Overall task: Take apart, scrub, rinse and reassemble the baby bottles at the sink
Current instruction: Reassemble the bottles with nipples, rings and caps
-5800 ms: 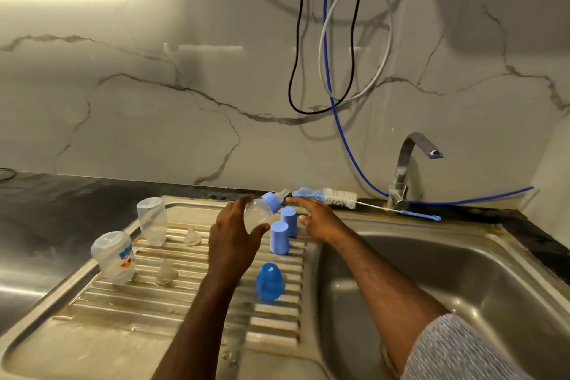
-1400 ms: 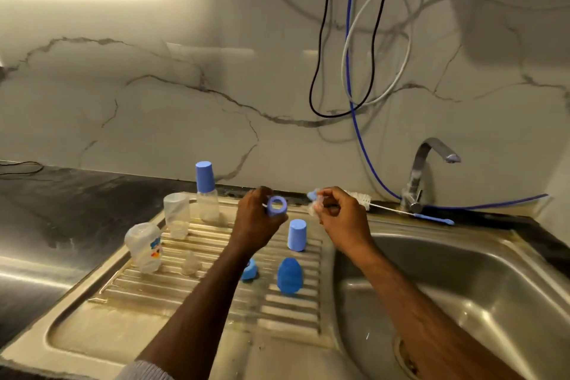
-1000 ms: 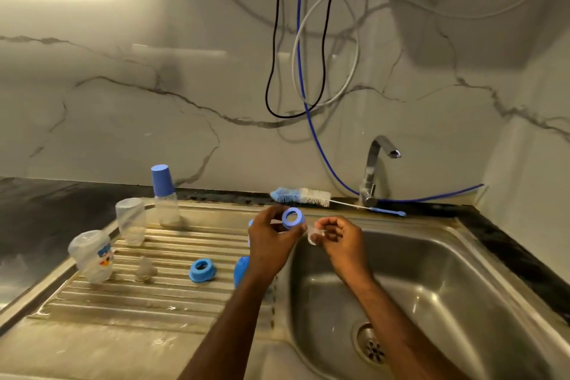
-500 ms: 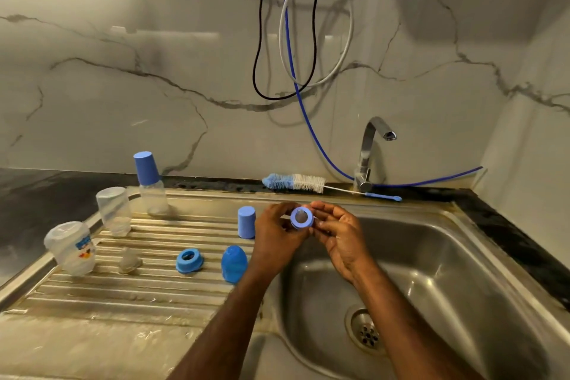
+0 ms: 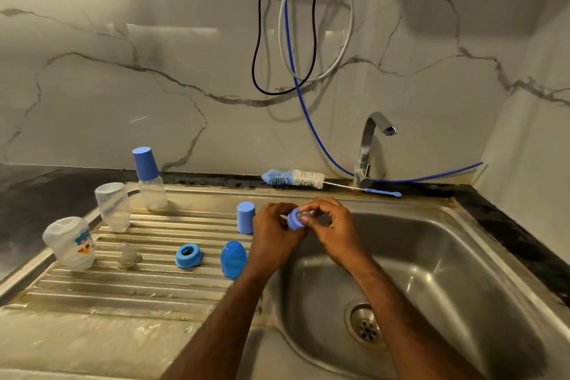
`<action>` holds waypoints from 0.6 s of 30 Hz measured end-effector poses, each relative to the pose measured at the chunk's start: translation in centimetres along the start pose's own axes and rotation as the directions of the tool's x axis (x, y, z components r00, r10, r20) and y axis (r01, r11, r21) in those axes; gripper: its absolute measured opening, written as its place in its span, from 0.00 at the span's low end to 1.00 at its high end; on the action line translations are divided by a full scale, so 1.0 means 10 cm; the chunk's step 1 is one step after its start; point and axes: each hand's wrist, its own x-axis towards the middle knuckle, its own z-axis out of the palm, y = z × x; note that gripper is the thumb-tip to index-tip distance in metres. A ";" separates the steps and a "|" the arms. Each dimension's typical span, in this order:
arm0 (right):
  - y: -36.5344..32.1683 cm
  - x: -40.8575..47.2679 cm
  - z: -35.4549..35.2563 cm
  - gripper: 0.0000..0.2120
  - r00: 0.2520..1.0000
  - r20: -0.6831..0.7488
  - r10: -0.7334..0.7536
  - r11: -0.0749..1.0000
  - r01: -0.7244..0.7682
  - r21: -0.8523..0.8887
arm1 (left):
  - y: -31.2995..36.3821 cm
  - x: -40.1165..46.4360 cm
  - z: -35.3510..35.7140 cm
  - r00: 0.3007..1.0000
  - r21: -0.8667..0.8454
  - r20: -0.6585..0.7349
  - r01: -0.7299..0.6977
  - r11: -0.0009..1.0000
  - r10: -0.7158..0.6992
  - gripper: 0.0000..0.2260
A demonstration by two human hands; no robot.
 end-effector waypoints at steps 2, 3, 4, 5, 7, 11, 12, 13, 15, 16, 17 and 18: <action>0.01 0.01 -0.01 0.07 0.998 -0.054 0.012 0.994 -0.006 0.105 | 0.06 -0.03 0.00 1.000 -0.097 -0.016 -0.001 0.995 0.000 0.17; 0.01 0.02 -0.01 0.07 0.996 -0.076 0.041 0.983 -0.027 0.183 | 0.09 -0.05 0.00 1.000 -0.192 -0.009 0.012 0.981 -0.014 0.17; -0.01 0.01 -0.01 0.06 0.993 -0.084 0.079 0.962 -0.054 0.267 | 0.11 -0.06 0.00 0.999 -0.297 0.018 0.036 0.954 -0.032 0.18; -0.03 0.01 -0.01 0.05 0.990 -0.079 0.115 0.935 -0.081 0.345 | 0.13 -0.07 -0.02 0.998 -0.384 0.051 0.058 0.922 -0.042 0.19; -0.05 0.00 -0.01 0.02 0.986 -0.066 0.154 0.893 -0.110 0.436 | 0.13 -0.08 -0.03 0.994 -0.484 0.101 0.085 0.871 -0.041 0.20; -0.05 0.02 0.00 0.06 0.990 -0.124 0.068 0.964 -0.033 0.263 | 0.12 -0.09 -0.02 0.985 -0.548 0.142 0.160 0.821 -0.097 0.19; -0.04 0.02 0.00 0.06 0.990 -0.136 0.039 0.980 -0.011 0.197 | 0.10 -0.09 0.00 0.983 -0.528 0.141 0.172 0.831 -0.113 0.18; -0.03 0.02 0.00 0.05 0.990 -0.143 0.005 0.990 0.015 0.141 | 0.10 -0.09 0.00 0.982 -0.522 0.145 0.180 0.834 -0.121 0.18; -0.04 0.01 0.00 0.03 0.982 -0.166 -0.088 0.995 0.096 0.037 | 0.09 -0.08 0.00 0.980 -0.549 0.158 0.191 0.814 -0.123 0.17; -0.05 0.01 0.00 0.03 0.976 -0.174 -0.130 0.991 0.131 -0.002 | 0.10 -0.08 0.00 0.978 -0.569 0.166 0.198 0.798 -0.124 0.17; -0.07 0.00 -0.01 0.03 0.973 -0.179 -0.143 0.990 0.143 -0.014 | 0.11 -0.08 0.00 0.975 -0.591 0.182 0.210 0.779 -0.124 0.17; -0.07 0.01 -0.02 0.03 0.976 -0.182 -0.118 0.993 0.121 0.007 | 0.13 -0.08 0.00 0.971 -0.614 0.207 0.226 0.756 -0.123 0.17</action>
